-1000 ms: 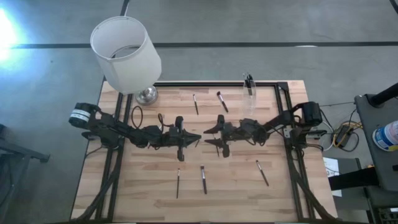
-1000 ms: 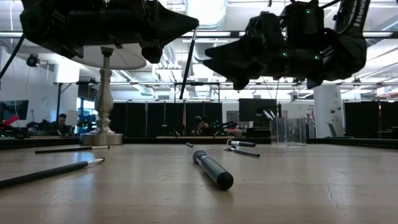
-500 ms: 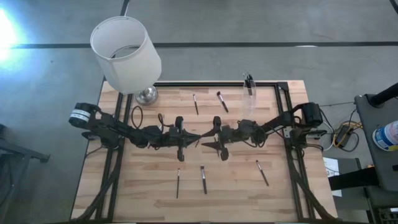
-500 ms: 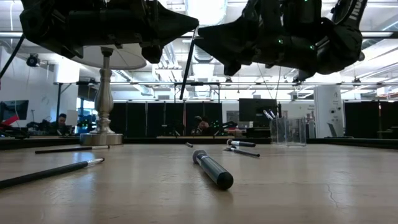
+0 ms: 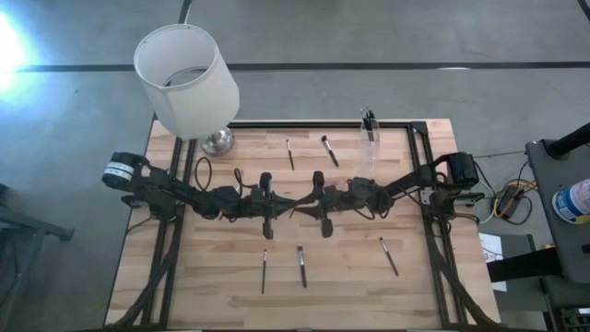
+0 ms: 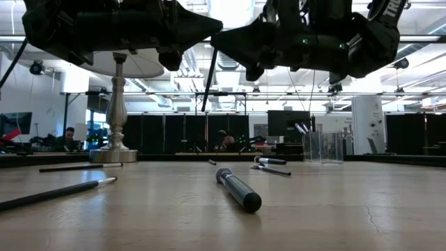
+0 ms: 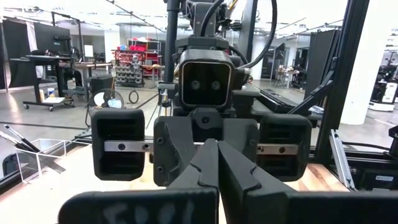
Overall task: Put items in baskets/containers
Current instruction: Put the eyeshadow brush into the transparent organizer
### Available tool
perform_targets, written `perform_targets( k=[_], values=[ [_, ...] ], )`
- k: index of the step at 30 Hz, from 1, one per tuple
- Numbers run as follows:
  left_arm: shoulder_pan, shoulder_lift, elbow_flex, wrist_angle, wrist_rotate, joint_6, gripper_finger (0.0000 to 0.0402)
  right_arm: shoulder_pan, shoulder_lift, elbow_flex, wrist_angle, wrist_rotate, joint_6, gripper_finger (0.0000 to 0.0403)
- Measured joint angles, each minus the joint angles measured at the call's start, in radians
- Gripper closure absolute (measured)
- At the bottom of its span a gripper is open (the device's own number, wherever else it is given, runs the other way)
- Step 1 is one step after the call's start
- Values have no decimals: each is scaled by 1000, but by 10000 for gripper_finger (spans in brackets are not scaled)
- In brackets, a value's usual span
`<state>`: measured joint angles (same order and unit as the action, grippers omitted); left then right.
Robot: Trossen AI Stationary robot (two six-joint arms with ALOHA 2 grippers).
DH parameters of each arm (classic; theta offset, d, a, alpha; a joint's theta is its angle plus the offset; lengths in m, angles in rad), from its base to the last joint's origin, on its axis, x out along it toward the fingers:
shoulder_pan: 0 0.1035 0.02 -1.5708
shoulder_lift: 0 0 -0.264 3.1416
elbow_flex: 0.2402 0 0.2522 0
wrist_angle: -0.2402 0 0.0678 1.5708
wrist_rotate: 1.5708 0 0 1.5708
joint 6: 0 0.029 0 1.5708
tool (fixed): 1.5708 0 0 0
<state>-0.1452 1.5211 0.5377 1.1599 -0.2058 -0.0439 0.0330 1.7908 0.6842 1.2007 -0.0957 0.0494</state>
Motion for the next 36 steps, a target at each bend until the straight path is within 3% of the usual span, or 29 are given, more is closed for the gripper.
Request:
perform_targets(
  k=[3, 12, 20, 28, 33, 36],
  values=[
    [0, 0, 0, -1, -1, 1, 401, 0, 0, -7, 1, 21, -1, 383],
    [-2, -31, 0, -38, -52, -34, 388, -5, -31, -38, -40, 47, 5, 389],
    [-7, -154, -5, -248, -23, -11, 351, -99, -268, -148, -224, 105, -23, 390],
    [-5, -145, -35, -240, -15, 12, 376, -392, -659, -189, -712, 368, -134, 391],
    [-5, -145, -35, -225, -15, 14, 396, -661, -723, -168, -787, 374, -136, 391],
    [-4, -145, -35, -224, -15, 16, 400, -798, -692, -148, -839, 305, -98, 391]
  ],
)
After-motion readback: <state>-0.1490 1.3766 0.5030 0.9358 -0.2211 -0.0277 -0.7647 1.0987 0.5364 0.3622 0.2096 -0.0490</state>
